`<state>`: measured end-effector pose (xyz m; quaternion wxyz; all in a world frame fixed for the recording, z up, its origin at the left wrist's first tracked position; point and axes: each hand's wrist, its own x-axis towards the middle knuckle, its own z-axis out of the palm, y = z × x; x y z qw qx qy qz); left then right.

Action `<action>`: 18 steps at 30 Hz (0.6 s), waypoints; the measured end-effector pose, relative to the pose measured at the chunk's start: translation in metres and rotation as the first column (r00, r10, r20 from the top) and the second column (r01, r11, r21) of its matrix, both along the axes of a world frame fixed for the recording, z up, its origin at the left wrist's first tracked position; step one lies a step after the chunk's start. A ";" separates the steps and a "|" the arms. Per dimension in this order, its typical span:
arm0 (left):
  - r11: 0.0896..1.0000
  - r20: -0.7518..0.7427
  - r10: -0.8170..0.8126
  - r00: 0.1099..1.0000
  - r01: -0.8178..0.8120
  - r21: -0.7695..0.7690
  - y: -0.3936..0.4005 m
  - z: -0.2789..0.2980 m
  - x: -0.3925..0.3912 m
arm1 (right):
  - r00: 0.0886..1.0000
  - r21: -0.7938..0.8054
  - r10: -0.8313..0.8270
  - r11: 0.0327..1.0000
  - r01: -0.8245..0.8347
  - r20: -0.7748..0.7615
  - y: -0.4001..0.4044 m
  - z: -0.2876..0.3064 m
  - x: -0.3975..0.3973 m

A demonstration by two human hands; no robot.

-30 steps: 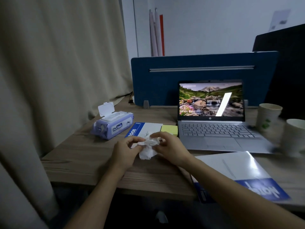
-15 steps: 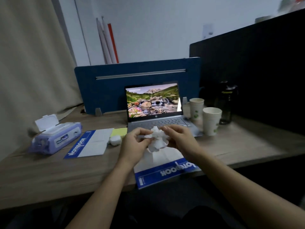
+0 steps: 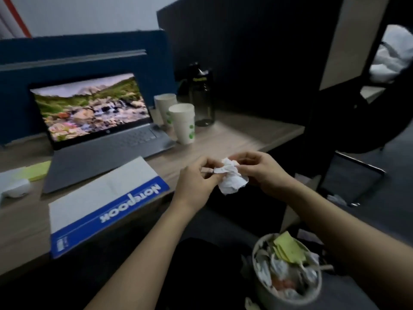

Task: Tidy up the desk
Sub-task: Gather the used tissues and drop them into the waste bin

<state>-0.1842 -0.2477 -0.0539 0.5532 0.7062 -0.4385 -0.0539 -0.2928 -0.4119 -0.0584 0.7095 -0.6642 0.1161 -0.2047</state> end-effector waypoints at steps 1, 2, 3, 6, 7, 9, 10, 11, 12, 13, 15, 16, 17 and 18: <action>0.999 -0.040 -0.034 0.999 0.034 0.008 -0.015 -0.014 -0.011 | 0.999 -0.002 -0.027 1.000 0.027 -0.024 -0.011 -0.012 -0.015; 0.999 -0.065 -0.048 0.997 0.049 0.006 -0.020 -0.021 -0.017 | 0.998 -0.002 -0.041 0.999 0.041 -0.043 -0.016 -0.017 -0.022; 0.998 -0.075 -0.061 0.995 0.062 0.017 -0.028 -0.032 -0.025 | 0.996 0.004 -0.057 0.998 0.058 -0.071 -0.023 -0.028 -0.031; 0.992 -0.131 -0.107 0.986 0.115 0.059 -0.052 -0.070 -0.042 | 0.985 0.032 -0.104 0.994 0.109 -0.138 -0.041 -0.065 -0.055; 0.989 -0.157 -0.116 0.981 0.130 0.077 -0.058 -0.083 -0.045 | 0.981 0.045 -0.117 0.991 0.125 -0.156 -0.045 -0.078 -0.061; 0.980 -0.206 -0.128 0.970 0.156 0.125 -0.069 -0.110 -0.050 | 0.974 0.080 -0.139 0.985 0.155 -0.178 -0.052 -0.105 -0.071; 0.975 -0.237 -0.130 0.963 0.167 0.145 -0.075 -0.123 -0.052 | 0.969 0.094 -0.153 0.980 0.173 -0.192 -0.055 -0.118 -0.075; 0.971 -0.265 -0.124 0.956 0.172 0.166 -0.080 -0.137 -0.054 | 0.962 0.101 -0.173 0.975 0.197 -0.211 -0.056 -0.133 -0.077; 0.966 -0.291 -0.112 0.950 0.173 0.190 -0.085 -0.151 -0.055 | 0.953 0.101 -0.195 0.970 0.223 -0.233 -0.058 -0.147 -0.080; 0.960 -0.313 -0.099 0.944 0.174 0.221 -0.090 -0.166 -0.057 | 0.940 0.094 -0.217 0.964 0.249 -0.263 -0.059 -0.161 -0.082; 0.941 -0.354 -0.066 0.933 0.176 0.288 -0.101 -0.196 -0.060 | 0.909 0.069 -0.248 0.956 0.286 -0.336 -0.059 -0.190 -0.087; 0.930 -0.375 -0.050 0.926 0.180 0.319 -0.105 -0.212 -0.062 | 0.891 0.068 -0.256 0.951 0.302 -0.376 -0.060 -0.205 -0.090; 0.918 -0.399 -0.035 0.916 0.188 0.350 -0.110 -0.228 -0.064 | 0.870 0.082 -0.259 0.944 0.320 -0.419 -0.060 -0.218 -0.093; 0.904 -0.428 -0.021 0.904 0.199 0.377 -0.113 -0.243 -0.067 | 0.854 0.116 -0.255 0.933 0.340 -0.453 -0.060 -0.231 -0.097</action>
